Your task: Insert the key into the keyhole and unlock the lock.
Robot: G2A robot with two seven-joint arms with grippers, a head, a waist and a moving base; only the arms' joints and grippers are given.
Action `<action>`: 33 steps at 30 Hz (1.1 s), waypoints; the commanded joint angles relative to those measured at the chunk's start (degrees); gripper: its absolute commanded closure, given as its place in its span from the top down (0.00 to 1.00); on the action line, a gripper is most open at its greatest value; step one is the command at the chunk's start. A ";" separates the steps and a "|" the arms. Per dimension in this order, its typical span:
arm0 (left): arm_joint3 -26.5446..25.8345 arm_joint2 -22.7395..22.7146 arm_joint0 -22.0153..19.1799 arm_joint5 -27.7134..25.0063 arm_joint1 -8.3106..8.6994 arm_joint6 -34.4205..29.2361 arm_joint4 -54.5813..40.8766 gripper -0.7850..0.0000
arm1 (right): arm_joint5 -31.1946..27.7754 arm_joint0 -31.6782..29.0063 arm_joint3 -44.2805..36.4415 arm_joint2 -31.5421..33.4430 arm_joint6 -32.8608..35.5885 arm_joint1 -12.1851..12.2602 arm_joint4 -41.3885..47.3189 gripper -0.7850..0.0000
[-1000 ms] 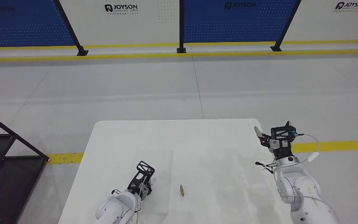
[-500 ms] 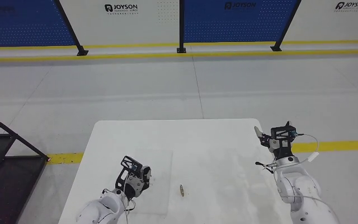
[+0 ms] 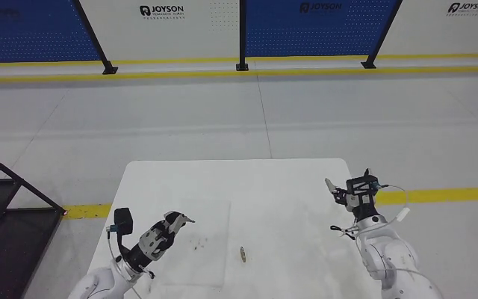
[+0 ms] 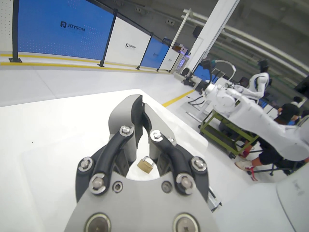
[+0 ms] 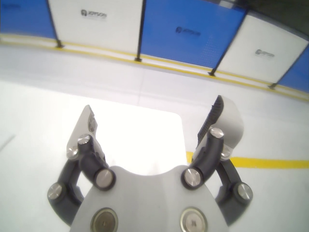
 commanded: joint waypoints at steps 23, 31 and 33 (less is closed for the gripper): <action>0.13 0.02 -0.05 -0.06 0.01 -0.10 -0.07 0.00 | -17.08 2.39 12.49 -28.84 5.03 -2.34 -8.34 0.97; 0.13 0.02 -0.05 -0.06 0.01 -0.10 -0.07 0.00 | -16.49 5.33 16.27 -32.76 4.24 -3.16 -7.60 0.58; 0.13 0.02 -0.05 -0.06 0.01 -0.10 -0.07 0.00 | -16.36 5.75 16.69 -33.33 4.05 -3.26 -7.56 0.44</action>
